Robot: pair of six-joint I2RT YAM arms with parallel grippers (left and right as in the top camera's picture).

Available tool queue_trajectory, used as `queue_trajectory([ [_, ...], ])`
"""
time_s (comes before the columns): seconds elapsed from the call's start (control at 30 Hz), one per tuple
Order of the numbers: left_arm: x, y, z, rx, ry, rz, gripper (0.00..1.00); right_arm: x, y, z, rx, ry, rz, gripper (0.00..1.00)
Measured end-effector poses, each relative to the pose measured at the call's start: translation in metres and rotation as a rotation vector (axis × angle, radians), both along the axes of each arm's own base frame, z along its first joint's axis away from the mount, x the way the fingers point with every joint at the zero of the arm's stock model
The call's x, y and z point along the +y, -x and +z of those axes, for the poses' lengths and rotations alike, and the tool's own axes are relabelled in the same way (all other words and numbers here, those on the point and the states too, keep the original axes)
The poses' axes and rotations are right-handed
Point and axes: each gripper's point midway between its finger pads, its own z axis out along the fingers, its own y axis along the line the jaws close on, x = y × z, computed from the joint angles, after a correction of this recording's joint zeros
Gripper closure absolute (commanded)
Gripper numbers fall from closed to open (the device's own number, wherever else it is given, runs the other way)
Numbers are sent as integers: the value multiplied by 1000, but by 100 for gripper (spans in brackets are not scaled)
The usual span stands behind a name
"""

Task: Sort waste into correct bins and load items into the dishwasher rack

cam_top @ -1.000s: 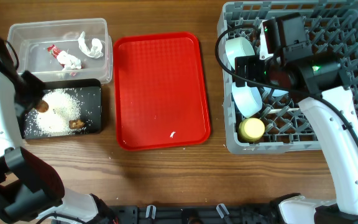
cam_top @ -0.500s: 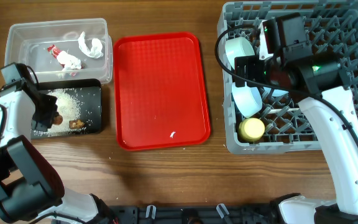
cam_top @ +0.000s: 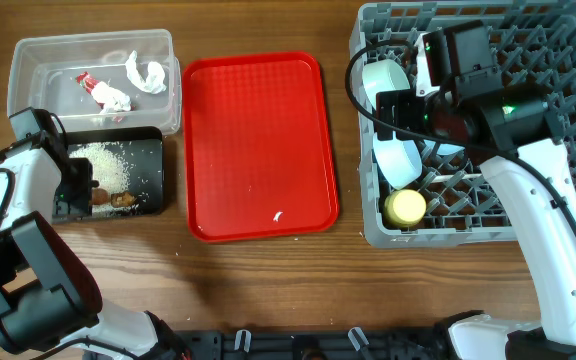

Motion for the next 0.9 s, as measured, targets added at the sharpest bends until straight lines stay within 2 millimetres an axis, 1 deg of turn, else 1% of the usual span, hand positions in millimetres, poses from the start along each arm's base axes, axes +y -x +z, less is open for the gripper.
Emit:
queue_trajectory([
  [0.03,0,0,0,0,-2,2,20,0,0,0,0,0,0,0],
  [0.1,1,0,0,2,-6,-10,9,0,0,0,0,0,0,0],
  [0.17,2,-1,1,1,-11,-23,4,0,0,0,0,0,0,0],
  [0.27,1,0,0,14,-9,-49,4,0,0,0,0,0,0,0],
  [0.37,-3,7,5,58,10,-80,6,0,0,0,0,0,0,0],
  [0.43,-6,13,15,106,33,-119,7,0,0,0,0,0,0,0],
  [0.5,-10,14,29,133,52,-178,7,0,0,0,0,0,0,0],
  [0.53,-13,12,39,141,60,-217,6,0,0,0,0,0,0,0],
  [0.63,-22,-2,65,108,31,-345,5,0,0,0,0,0,0,0],
  [0.67,-29,-9,77,83,10,-413,5,0,0,0,0,0,0,0],
  [0.7,-36,-14,84,67,-2,-464,5,0,0,0,-1,0,0,0],
  [0.73,-48,-20,94,42,-20,-540,5,0,0,0,-1,0,0,0],
  [0.83,-79,-38,111,-23,-52,-731,4,0,0,0,-1,-1,0,0],
  [0.9,-112,-56,118,-77,-68,-917,4,0,0,0,0,0,0,0],
])
